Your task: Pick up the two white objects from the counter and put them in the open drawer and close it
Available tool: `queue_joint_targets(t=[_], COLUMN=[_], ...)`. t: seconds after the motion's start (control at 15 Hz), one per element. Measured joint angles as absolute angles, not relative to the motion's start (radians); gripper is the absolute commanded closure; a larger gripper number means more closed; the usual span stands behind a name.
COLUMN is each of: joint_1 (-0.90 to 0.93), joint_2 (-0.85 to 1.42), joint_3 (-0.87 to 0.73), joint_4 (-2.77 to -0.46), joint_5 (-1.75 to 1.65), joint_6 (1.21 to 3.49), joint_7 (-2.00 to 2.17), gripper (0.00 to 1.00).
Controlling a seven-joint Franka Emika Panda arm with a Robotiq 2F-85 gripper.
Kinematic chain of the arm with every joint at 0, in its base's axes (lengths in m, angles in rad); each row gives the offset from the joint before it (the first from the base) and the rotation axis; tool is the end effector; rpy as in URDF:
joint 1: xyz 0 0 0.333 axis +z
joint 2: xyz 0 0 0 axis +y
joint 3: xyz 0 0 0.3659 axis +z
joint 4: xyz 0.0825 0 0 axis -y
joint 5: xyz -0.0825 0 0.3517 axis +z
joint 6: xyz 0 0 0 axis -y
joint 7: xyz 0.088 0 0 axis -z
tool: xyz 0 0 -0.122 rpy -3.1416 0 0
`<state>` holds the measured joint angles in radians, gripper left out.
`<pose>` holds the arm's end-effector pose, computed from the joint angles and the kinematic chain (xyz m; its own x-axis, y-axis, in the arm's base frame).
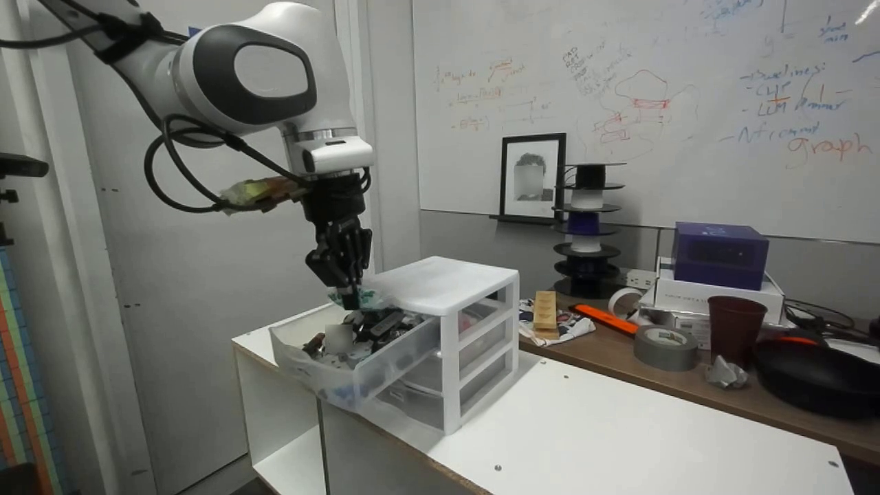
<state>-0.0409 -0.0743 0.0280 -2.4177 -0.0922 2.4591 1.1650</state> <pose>0.4660 -0.0067 0.4066 0.4387 -0.8922 0.1070 -0.8910 -0.4474 -0.0769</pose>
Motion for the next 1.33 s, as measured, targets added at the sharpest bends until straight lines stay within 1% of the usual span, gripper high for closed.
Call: queue_joint_targets(t=[0.33, 0.67, 0.93, 1.2, 1.27, 1.33], joint_1=[-0.018, -0.019, -0.022, -0.047, -0.054, -0.060], joint_2=[-0.077, -0.116, -0.163, -0.174, -0.174, -0.174], joint_3=[0.029, 0.026, 0.026, 0.026, 0.026, 0.026], joint_4=[-2.406, -2.402, -2.402, -2.403, -2.404, -2.406], joint_5=[0.010, 0.010, -0.022, -0.102, -0.118, -0.135], joint_6=[2.432, 2.311, 2.235, 2.206, 2.205, 2.205], joint_7=[1.109, 1.108, 1.109, 1.110, 1.110, 1.110], gripper=[0.98, 0.98, 0.98, 0.98, 0.66, 0.64])
